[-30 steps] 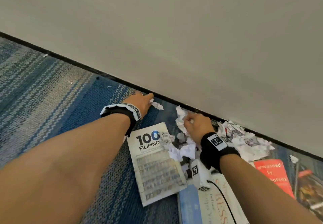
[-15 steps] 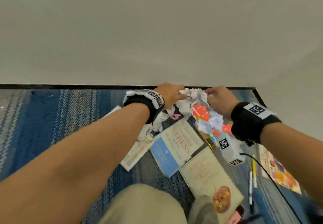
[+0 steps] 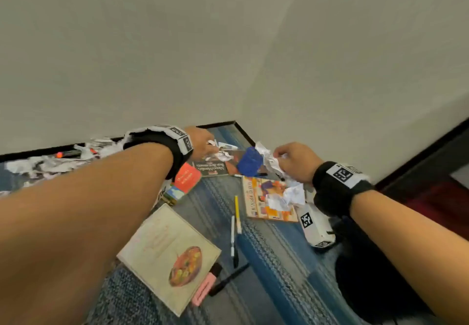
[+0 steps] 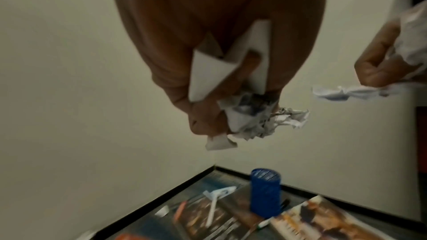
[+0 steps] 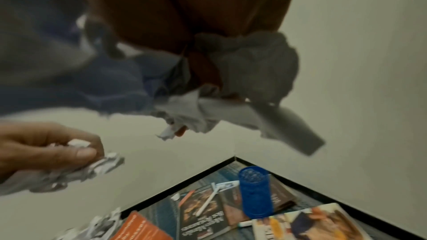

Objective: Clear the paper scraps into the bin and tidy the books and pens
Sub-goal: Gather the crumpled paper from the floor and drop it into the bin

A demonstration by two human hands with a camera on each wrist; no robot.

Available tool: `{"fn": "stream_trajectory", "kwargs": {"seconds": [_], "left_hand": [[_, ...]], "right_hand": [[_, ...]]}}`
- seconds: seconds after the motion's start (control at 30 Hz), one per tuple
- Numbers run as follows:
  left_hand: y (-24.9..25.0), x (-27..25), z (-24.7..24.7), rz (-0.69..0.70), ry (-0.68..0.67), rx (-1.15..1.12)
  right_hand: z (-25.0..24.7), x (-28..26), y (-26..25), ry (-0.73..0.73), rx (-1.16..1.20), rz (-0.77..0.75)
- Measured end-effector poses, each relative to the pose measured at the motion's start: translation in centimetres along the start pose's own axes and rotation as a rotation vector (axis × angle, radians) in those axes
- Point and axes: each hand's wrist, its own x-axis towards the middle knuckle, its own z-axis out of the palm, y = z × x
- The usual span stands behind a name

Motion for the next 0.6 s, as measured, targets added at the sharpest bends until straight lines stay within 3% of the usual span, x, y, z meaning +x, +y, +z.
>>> {"fn": "stream_trajectory", "kwargs": {"seconds": [0.13, 0.3, 0.43, 0.6], "left_hand": [[12.5, 3.0, 1.3, 0.110, 0.067, -0.057], [26.8, 3.4, 4.8, 0.324, -0.022, -0.151], [33.3, 3.4, 6.8, 0.356, -0.059, -0.201], [39.8, 6.3, 7.0, 0.386, -0.124, -0.049]], "right_hand": [[-2.3, -4.8, 10.8, 0.074, 0.064, 0.073], [-4.3, -10.5, 21.1, 0.110, 0.136, 0.042], [-5.2, -13.9, 28.3, 0.131, 0.187, 0.122], [-5.2, -15.6, 35.8, 0.206, 0.311, 0.365]]}}
